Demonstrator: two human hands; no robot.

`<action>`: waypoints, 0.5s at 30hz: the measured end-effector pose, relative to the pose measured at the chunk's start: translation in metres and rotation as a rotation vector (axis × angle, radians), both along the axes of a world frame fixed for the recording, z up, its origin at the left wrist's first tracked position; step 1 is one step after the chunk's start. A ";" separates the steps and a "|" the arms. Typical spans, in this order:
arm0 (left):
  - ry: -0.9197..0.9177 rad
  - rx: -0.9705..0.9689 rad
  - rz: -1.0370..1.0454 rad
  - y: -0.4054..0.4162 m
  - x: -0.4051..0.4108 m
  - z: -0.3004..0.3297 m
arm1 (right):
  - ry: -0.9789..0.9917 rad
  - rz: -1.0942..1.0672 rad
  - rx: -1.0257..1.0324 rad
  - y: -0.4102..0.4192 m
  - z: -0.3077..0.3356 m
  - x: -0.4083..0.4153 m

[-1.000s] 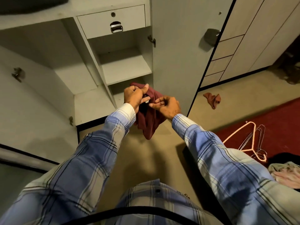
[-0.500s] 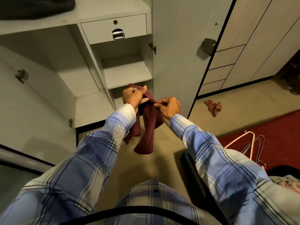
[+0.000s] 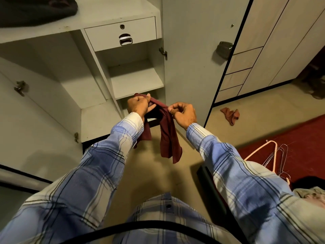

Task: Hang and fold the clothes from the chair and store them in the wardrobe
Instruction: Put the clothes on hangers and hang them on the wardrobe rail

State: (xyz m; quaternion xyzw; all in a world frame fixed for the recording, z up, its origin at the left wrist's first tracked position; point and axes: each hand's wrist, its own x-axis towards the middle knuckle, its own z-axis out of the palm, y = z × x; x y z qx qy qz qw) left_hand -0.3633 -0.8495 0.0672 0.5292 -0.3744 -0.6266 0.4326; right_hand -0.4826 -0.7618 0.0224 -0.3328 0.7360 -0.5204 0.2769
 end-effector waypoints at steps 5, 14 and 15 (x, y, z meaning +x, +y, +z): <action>-0.115 0.069 -0.300 0.010 0.008 -0.003 | -0.165 -0.032 0.005 -0.004 0.001 -0.001; -0.502 -0.065 -0.438 0.027 0.006 -0.045 | -0.697 -0.131 -0.160 -0.012 0.022 0.003; -0.551 -0.106 -0.441 0.028 0.006 -0.049 | -0.712 -0.122 -0.167 -0.012 0.024 0.003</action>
